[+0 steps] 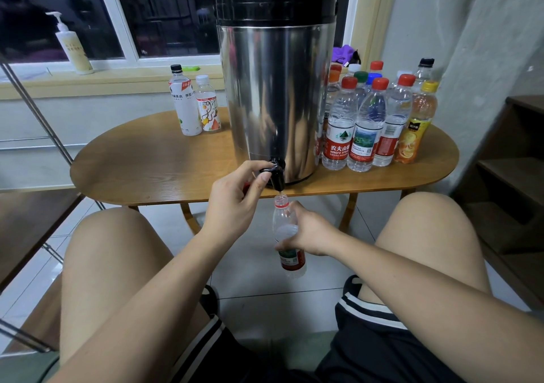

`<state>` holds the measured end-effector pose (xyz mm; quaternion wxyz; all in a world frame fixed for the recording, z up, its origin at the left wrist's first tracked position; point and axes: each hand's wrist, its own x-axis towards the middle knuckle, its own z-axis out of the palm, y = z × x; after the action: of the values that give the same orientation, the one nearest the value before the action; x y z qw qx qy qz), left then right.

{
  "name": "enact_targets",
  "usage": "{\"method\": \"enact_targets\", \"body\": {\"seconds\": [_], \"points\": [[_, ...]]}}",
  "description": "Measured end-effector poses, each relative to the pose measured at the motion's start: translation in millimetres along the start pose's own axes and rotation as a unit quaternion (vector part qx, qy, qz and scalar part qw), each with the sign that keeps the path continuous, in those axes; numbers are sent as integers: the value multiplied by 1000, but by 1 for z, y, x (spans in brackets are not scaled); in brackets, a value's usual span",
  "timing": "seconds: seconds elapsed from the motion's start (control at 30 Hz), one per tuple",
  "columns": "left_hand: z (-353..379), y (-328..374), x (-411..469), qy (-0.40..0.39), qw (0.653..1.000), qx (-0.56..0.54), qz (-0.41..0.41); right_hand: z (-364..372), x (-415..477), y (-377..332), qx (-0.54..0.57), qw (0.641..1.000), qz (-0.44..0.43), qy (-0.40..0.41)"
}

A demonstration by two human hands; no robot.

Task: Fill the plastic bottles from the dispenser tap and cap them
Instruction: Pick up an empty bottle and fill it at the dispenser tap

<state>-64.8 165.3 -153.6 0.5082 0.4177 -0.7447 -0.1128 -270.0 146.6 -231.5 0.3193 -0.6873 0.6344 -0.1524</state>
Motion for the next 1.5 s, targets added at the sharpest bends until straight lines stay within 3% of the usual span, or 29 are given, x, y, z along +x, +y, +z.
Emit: {"method": "enact_targets", "body": {"seconds": [1.5], "points": [[-1, 1, 0, -4, 1000, -5, -5, -1, -2, -2, -7, 1000, 2, -1]]}}
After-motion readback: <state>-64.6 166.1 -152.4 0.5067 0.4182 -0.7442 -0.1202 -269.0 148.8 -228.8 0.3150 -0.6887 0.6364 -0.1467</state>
